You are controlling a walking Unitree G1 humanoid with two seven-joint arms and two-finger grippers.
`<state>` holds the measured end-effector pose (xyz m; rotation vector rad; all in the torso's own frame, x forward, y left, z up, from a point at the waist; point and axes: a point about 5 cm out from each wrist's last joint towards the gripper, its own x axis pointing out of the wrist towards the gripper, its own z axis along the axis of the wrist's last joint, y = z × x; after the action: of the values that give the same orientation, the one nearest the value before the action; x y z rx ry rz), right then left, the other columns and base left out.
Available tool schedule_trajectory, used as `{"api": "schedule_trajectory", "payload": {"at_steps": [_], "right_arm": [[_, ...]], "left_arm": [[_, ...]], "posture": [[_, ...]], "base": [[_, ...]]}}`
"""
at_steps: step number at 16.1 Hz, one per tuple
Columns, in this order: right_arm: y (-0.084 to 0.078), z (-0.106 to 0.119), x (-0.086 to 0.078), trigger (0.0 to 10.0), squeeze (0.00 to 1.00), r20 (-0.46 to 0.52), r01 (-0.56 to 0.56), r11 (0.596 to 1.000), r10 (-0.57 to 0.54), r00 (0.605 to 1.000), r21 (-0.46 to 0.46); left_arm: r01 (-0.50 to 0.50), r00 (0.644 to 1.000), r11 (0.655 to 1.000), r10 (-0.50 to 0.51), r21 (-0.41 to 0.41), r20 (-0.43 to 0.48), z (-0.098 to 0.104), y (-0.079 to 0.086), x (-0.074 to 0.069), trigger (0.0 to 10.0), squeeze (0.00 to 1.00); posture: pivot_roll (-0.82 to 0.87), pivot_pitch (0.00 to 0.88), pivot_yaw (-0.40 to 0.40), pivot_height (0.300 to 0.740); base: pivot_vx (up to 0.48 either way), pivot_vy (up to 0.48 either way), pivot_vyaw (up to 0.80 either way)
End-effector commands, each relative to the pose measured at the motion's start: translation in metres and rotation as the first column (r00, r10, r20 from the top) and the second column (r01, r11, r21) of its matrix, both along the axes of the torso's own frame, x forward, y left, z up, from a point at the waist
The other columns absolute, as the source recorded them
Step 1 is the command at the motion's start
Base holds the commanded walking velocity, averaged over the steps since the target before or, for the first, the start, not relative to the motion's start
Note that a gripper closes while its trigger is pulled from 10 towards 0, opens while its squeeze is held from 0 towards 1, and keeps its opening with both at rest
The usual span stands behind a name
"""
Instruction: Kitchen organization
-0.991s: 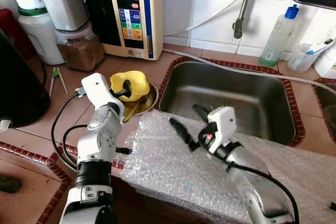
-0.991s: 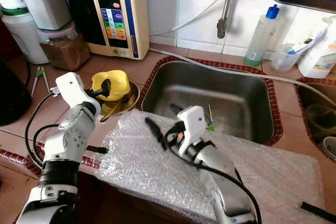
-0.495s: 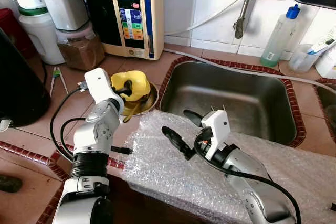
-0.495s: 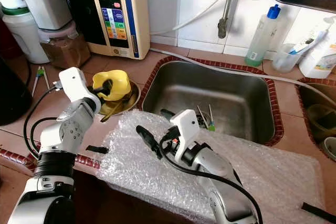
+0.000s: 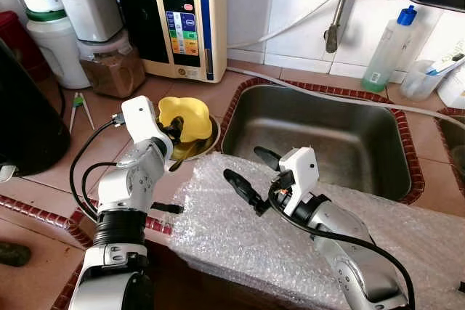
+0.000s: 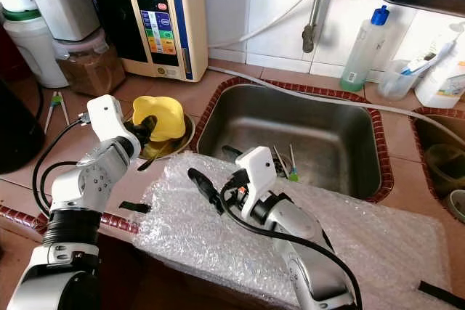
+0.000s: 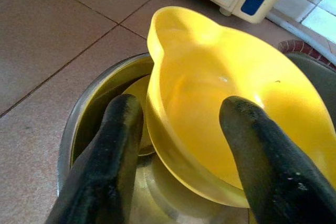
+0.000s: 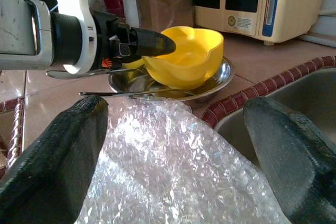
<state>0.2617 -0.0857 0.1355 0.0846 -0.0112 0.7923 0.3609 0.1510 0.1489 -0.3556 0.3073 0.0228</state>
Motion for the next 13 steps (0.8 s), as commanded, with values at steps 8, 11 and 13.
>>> {"api": "schedule_trajectory", "payload": {"at_steps": [8,11,13], "right_arm": [[0.0030,-0.0002,-0.0001,10.0,0.00,-0.002,-0.019,1.000,0.019,1.000,-0.001],[0.0047,0.0010,-0.0008,10.0,0.00,-0.001,-0.046,0.999,0.046,0.999,-0.007],[0.0066,0.0024,0.0015,10.0,0.00,0.003,-0.053,0.999,0.053,0.999,-0.006]], "left_arm": [[0.015,1.000,1.000,-0.014,0.026,-0.023,-0.0076,0.0067,-0.0083,0.0,0.00],[-0.002,1.000,1.000,0.002,-0.010,0.011,-0.0060,0.0075,-0.0098,0.0,0.00],[-0.021,0.999,1.000,0.021,0.001,0.044,-0.0033,0.0101,-0.0096,0.0,0.00]], "posture": [[-0.06,0.030,0.062,0.740],[-0.05,0.037,0.056,0.740],[-0.05,0.036,0.057,0.740]], "base": [[0.000,0.000,0.00],[0.000,0.000,0.00],[0.000,0.000,0.00]]}}
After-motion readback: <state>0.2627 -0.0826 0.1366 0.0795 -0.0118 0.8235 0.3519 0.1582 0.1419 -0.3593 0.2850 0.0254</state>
